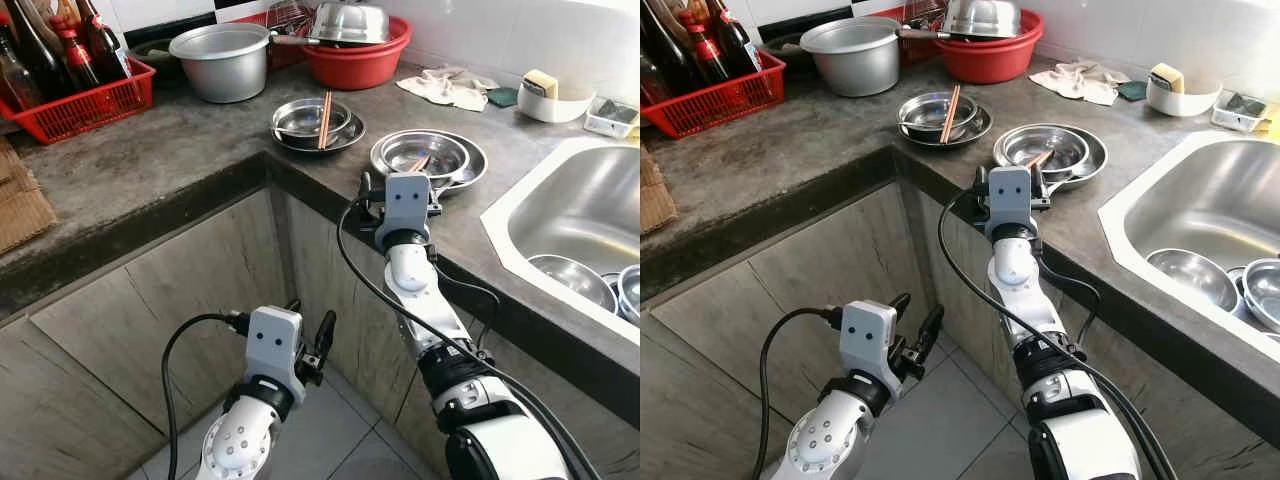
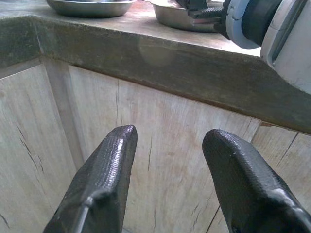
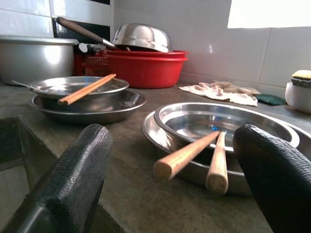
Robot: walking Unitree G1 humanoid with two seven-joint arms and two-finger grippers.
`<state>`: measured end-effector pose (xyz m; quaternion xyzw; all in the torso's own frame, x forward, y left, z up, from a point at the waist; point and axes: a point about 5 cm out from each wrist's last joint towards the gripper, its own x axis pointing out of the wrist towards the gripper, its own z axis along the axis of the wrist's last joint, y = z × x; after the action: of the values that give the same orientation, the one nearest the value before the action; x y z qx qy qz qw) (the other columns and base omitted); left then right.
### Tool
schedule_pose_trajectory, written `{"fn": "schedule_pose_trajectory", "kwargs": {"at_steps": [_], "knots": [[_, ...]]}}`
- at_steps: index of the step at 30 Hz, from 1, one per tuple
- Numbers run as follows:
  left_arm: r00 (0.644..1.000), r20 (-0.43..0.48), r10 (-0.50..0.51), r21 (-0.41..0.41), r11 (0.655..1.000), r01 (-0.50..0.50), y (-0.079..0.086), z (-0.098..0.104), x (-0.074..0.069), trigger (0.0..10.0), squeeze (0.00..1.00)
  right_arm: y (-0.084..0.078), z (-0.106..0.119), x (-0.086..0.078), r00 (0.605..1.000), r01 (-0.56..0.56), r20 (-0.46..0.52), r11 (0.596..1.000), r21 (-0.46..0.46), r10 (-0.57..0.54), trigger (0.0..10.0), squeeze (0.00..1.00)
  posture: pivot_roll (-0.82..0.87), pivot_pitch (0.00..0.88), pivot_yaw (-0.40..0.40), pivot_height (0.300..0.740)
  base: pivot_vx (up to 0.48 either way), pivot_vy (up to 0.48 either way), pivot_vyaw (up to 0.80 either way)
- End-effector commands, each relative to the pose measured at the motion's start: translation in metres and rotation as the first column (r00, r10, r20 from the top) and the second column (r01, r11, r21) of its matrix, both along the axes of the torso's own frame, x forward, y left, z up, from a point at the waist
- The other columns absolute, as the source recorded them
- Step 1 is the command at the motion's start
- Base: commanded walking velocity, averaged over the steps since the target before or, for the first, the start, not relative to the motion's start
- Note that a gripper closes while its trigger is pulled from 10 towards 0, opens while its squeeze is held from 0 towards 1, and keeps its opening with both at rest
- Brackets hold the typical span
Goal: Kitchen organization
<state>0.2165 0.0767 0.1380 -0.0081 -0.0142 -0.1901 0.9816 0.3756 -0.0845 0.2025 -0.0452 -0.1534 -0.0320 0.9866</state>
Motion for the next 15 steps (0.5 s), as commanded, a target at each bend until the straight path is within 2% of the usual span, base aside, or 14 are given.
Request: {"fn": "schedule_pose_trajectory", "kwargs": {"at_steps": [1,3,7,15], "knots": [[0.999,0.028,-0.023,-0.017,1.0,0.024,-0.0035,0.006,-0.0023,10.0,0.0,0.0018,0.0059,0.0018,1.0,0.001,0.019,1.0,0.016,-0.001,1.7,0.0,0.09,0.126,-0.002,0.74,0.0,0.0,0.0],[0.998,0.046,-0.039,-0.032,0.999,0.041,-0.0053,0.009,-0.0033,10.0,0.0,0.0022,0.0057,0.002,1.0,0.001,0.02,1.0,0.016,-0.001,0.0,0.0,0.09,0.126,-0.002,0.74,0.0,0.0,0.0],[0.995,0.069,-0.078,-0.061,0.995,0.082,-0.0105,0.0131,-0.0057,10.0,0.0,0.0022,0.0065,0.003,1.0,0.002,0.023,1.0,0.018,-0.003,0.0,0.0,0.09,0.122,-0.003,0.74,0.0,0.0,0.0],[0.994,0.07,-0.08,-0.061,0.995,0.084,-0.0108,0.013,-0.0059,10.0,0.0,0.0023,0.0074,0.0036,1.0,0.004,0.026,1.0,0.018,-0.004,0.0,0.0,0.09,0.119,-0.001,0.74,0.0,0.0,0.0]]}}
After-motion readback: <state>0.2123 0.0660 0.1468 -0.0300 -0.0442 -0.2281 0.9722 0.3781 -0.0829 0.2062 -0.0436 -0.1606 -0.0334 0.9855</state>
